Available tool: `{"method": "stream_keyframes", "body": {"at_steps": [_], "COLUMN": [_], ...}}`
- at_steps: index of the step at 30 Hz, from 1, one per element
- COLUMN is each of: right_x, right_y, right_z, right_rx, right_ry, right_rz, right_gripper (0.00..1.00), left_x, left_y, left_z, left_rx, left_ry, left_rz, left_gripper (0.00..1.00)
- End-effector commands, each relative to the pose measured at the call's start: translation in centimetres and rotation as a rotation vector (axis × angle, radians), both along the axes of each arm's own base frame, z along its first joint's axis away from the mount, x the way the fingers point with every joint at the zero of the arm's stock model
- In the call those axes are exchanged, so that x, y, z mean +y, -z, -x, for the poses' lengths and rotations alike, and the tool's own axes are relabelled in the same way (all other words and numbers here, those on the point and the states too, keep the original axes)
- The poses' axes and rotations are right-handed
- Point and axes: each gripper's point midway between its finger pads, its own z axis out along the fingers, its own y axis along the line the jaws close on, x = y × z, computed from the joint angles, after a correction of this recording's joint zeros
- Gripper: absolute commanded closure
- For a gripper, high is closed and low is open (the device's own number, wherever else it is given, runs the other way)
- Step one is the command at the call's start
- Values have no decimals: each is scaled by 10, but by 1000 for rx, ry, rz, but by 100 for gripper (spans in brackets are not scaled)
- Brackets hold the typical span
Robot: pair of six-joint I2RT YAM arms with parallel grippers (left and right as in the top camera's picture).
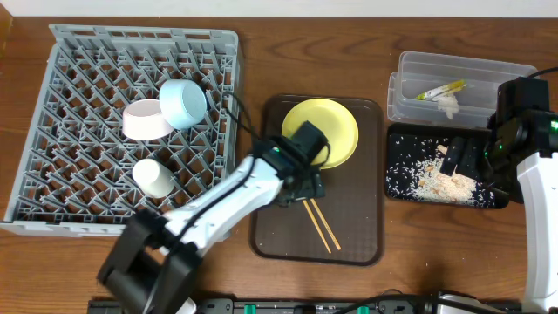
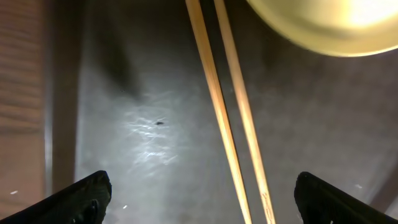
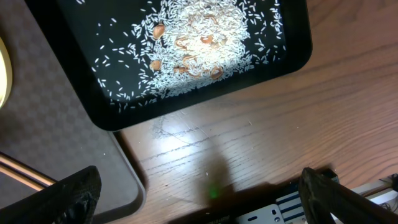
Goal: Sort waste into correct bins and load items into the dishwasher
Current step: 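Reach the left gripper to a wooden chopstick on the tray and grasp, then carry the chopstick with the left gripper and drop it into the rack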
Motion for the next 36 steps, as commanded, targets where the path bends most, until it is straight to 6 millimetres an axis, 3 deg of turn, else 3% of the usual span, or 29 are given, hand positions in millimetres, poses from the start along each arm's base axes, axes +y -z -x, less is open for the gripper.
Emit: {"method": "stream_keyframes", "body": {"at_steps": [1,5,14,19,24,31,36], "right_x": [-3,-3,-3,-3,-3,-3,-3], "right_y": [-5,-5,-5,-5,-5,-5,-5], "right_z": [-2,-1,-1,-1,-1,-1,0], "right_rx": [-13,-11,-11,-11,-11,-10,-7], "right_ry": [0,0,0,0,0,0,0], "right_rz": [12,12,12,12,12,12,12], "right_gripper": [1,1,1,1,1,1,1], "left_x": [4,8,21,31,33,31,32], "left_y": [23,43,58,66,68,68,68], "left_z": [5,13,27,39,41,38,34], "left_rx": [33,86,133,163,167,158,149], "left_ry": [-37,-29,-28,-26,-26,-26,-31], "left_rz": [-70,-123,-169,-194,-198,-189,-185], "left_gripper": [5,5,6,25,56,77,85]}}
